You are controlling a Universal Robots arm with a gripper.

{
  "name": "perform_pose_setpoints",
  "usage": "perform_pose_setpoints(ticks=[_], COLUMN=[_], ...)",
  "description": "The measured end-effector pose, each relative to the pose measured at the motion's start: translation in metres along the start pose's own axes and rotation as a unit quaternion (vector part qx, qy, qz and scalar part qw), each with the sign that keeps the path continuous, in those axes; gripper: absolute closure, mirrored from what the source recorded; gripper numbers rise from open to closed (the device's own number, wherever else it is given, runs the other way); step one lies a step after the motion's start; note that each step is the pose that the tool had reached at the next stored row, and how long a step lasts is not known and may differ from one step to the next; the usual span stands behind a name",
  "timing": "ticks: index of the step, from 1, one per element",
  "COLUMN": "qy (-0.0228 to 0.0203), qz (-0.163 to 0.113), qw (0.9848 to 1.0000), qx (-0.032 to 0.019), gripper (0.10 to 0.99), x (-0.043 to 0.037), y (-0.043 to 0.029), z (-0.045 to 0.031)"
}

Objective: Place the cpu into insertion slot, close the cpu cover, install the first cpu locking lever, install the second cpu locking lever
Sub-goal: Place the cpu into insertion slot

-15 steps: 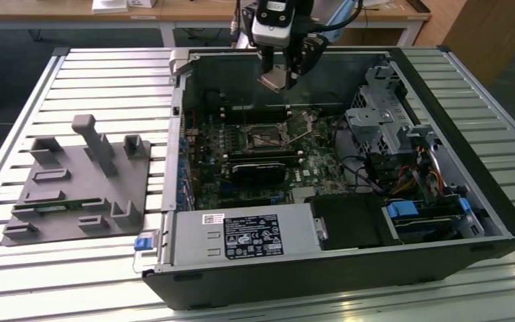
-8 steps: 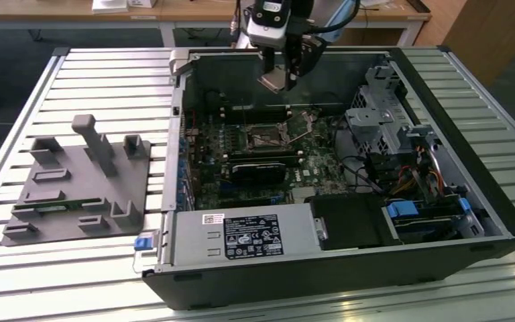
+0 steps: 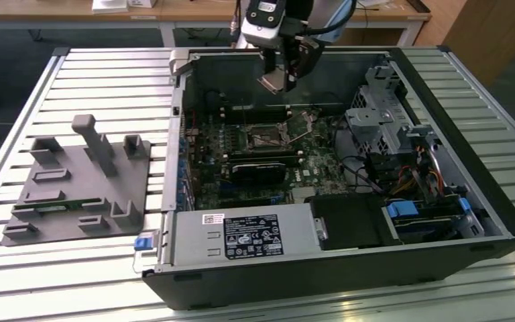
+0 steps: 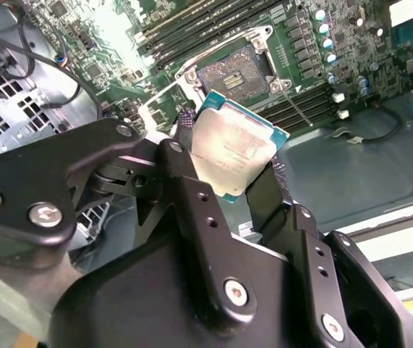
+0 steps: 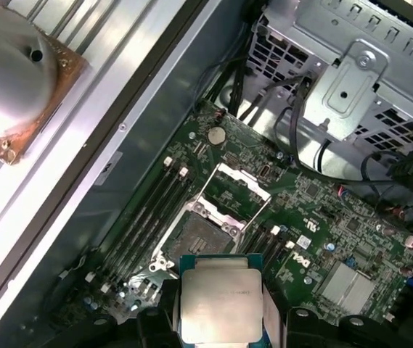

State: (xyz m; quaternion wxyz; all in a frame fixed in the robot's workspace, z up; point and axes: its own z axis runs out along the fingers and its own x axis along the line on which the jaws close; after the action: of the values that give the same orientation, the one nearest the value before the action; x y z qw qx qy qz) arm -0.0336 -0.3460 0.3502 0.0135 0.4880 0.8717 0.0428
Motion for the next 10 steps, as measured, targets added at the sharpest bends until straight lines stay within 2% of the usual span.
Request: perform_pose_setpoints(ticks=[10], qy=[-0.0043], qz=[0.049], qw=[0.9988], qx=[-0.0008], gripper=[0.545], x=[0.0008], y=[-0.0014], z=[0.0014])
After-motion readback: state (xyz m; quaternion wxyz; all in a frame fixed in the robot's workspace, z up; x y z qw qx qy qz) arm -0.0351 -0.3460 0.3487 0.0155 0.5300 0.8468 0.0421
